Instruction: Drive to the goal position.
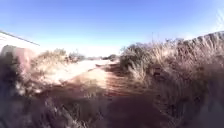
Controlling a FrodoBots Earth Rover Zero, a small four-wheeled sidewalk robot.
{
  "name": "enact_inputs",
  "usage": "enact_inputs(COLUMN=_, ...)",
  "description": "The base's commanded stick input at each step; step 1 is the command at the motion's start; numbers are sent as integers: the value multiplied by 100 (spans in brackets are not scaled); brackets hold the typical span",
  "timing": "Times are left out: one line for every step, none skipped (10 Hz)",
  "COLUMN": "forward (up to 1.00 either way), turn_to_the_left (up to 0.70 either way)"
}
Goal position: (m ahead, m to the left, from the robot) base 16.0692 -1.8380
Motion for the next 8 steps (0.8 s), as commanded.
enact_inputs(forward=50, turn_to_the_left=0)
enact_inputs(forward=50, turn_to_the_left=0)
enact_inputs(forward=50, turn_to_the_left=0)
enact_inputs(forward=50, turn_to_the_left=0)
enact_inputs(forward=50, turn_to_the_left=0)
enact_inputs(forward=50, turn_to_the_left=0)
enact_inputs(forward=50, turn_to_the_left=0)
enact_inputs(forward=50, turn_to_the_left=0)
